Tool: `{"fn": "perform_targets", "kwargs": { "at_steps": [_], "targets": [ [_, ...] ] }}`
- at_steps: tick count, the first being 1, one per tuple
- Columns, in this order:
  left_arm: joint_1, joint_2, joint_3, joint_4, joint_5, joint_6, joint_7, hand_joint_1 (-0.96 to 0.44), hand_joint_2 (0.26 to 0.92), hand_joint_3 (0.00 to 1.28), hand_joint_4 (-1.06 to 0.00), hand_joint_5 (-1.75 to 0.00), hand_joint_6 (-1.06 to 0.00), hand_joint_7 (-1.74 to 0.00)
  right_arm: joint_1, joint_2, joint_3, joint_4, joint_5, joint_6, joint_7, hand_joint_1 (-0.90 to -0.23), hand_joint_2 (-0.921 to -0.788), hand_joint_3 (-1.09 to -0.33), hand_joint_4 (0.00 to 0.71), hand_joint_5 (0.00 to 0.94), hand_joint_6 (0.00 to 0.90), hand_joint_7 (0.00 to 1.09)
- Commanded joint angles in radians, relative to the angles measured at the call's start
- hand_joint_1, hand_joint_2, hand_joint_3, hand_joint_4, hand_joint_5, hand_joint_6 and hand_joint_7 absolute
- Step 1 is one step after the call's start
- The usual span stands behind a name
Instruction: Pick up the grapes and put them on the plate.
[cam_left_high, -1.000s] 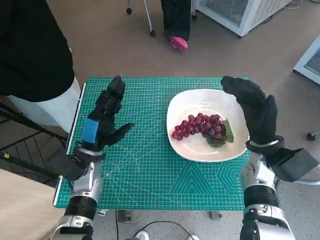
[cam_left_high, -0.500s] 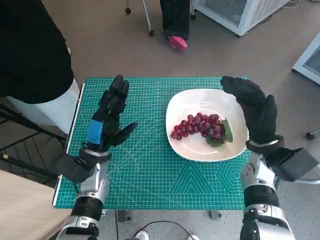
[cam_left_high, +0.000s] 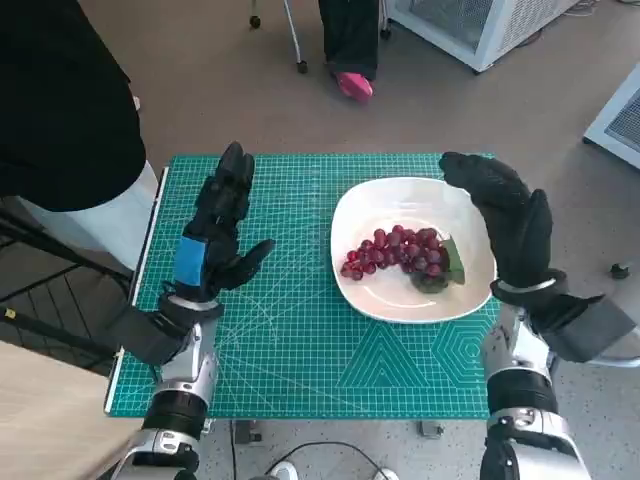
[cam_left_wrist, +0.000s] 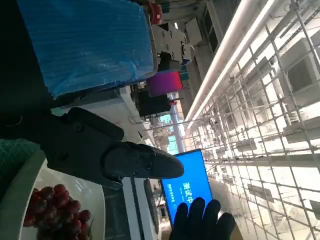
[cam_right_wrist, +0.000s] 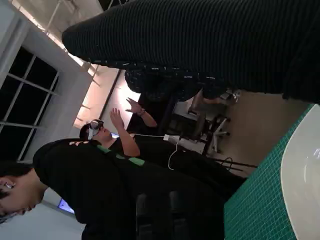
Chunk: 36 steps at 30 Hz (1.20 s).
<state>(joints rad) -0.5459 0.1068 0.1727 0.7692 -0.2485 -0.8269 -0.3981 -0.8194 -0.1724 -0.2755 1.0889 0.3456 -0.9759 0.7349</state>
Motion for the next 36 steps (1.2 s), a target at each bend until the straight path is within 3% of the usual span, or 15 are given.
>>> {"fn": "perform_targets", "kwargs": {
  "at_steps": [1,36],
  "targets": [
    [-0.008,0.006,0.003,-0.021,-0.001,-0.015,-0.006,-0.61,0.921,0.25,-0.04,0.00,-0.13,0.00,-0.007,-0.001,0.004,0.006,-0.018,0.002,-0.005,-0.449,-0.921,-0.519,0.322,0.001,0.294,0.01],
    [0.011,0.014,0.012,-0.048,-0.003,0.005,-0.015,-0.51,0.921,0.21,-0.04,0.00,-0.13,0.00,-0.008,0.006,0.004,0.010,-0.013,0.003,-0.004,-0.445,-0.921,-0.522,0.324,0.001,0.295,0.00]
  ]
}}
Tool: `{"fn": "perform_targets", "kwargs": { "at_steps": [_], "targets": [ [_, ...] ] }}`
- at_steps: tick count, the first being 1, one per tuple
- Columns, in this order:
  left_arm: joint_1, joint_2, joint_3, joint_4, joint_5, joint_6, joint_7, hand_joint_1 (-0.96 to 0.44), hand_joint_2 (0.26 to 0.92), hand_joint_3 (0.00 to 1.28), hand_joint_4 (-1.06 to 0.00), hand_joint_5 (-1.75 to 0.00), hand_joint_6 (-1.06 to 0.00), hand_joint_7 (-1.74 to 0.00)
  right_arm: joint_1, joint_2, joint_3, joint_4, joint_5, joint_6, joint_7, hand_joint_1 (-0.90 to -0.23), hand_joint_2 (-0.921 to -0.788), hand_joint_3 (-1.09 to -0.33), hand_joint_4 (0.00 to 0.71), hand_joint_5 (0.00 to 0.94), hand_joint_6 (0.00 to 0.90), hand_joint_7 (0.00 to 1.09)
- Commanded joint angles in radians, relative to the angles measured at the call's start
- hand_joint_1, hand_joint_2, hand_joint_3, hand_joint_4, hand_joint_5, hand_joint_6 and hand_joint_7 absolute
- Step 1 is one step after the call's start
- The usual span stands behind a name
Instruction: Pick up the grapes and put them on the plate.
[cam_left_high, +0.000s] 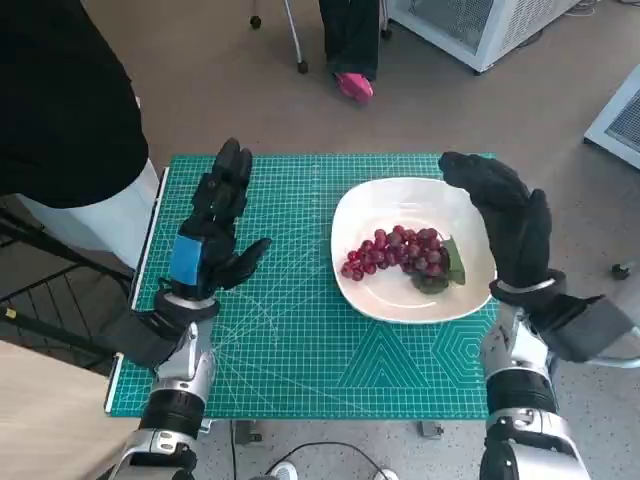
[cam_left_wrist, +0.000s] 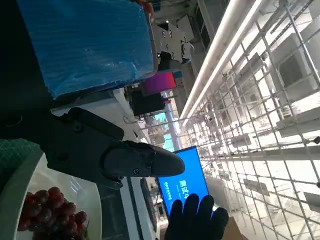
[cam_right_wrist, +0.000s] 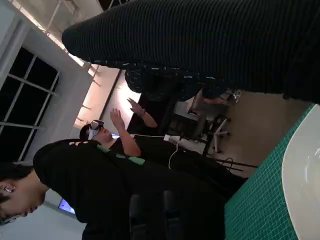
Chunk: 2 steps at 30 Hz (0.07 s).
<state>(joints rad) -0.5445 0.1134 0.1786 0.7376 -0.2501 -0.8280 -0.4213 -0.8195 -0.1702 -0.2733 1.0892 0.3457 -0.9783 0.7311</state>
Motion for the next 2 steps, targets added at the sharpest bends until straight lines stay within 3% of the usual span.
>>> {"fn": "perform_targets", "kwargs": {
  "at_steps": [1,2],
  "targets": [
    [0.013,0.007,0.006,-0.025,0.009,0.010,0.022,-0.48,0.921,0.21,-0.04,0.00,-0.13,0.00,-0.009,0.004,0.002,0.010,-0.012,0.007,0.002,-0.445,-0.921,-0.522,0.324,0.001,0.295,0.00],
    [0.015,0.006,0.005,-0.029,0.015,0.011,0.029,-0.47,0.921,0.22,-0.04,0.00,-0.13,0.00,-0.009,0.004,0.002,0.009,-0.011,0.008,0.003,-0.445,-0.921,-0.522,0.324,0.001,0.295,0.00]
  ]
}}
